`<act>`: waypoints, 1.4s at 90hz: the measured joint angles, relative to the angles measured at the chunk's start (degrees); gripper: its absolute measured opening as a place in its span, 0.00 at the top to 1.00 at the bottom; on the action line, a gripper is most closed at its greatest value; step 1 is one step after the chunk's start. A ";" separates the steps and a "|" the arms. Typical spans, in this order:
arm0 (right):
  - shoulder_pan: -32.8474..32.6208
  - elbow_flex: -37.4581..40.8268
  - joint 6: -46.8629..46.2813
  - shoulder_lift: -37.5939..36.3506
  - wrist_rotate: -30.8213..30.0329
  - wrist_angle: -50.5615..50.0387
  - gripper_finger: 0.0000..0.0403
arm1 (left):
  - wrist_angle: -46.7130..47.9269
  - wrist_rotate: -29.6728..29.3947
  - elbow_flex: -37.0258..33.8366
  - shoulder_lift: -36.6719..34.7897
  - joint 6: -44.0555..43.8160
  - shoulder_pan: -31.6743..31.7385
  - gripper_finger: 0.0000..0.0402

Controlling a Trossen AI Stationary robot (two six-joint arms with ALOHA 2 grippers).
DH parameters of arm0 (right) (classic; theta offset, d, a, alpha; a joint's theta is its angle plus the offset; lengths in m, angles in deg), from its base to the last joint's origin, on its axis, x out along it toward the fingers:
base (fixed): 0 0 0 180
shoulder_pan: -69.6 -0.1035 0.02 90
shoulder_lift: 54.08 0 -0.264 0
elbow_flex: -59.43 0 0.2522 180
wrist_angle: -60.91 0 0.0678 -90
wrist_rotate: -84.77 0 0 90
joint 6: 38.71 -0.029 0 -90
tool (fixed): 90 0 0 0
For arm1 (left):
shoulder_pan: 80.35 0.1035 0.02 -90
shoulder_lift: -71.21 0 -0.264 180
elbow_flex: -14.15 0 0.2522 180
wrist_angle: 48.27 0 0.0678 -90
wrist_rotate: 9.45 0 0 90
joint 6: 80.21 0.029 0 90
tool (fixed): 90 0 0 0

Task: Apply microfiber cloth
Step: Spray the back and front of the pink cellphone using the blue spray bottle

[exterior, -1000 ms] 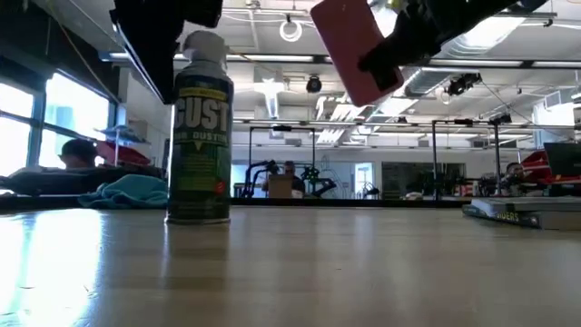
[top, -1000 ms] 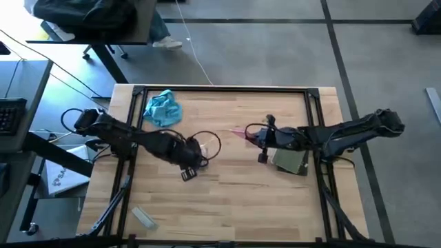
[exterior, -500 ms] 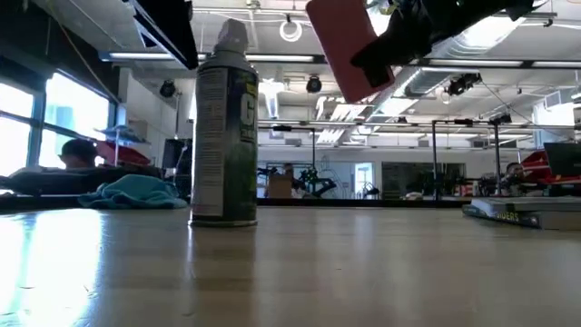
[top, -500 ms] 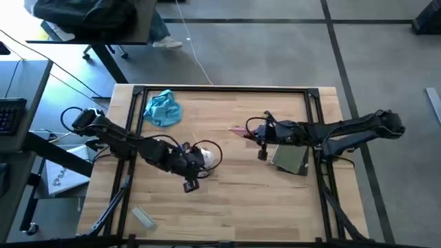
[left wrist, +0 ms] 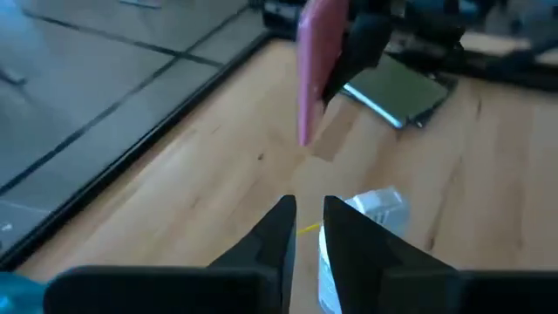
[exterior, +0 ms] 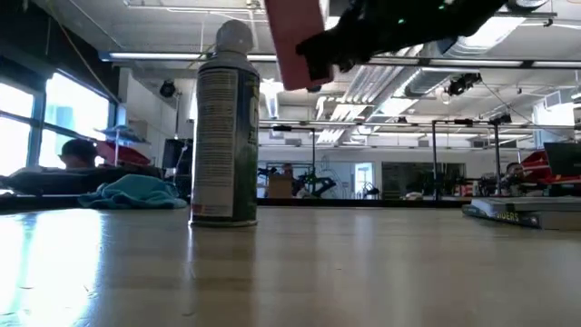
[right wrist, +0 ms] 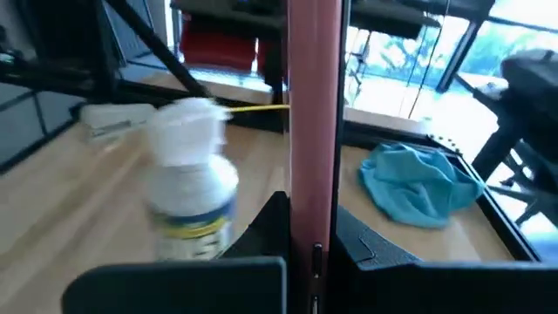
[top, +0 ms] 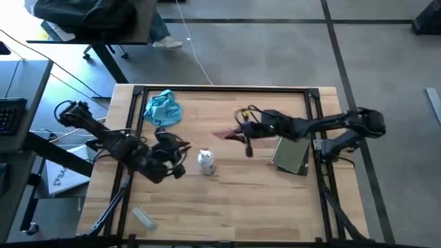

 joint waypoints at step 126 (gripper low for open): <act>2.70 -11.64 7.31 11.37 -3.04 -23.29 1.00 | -80.90 33.60 -43.42 0.64 28.27 29.78 1.00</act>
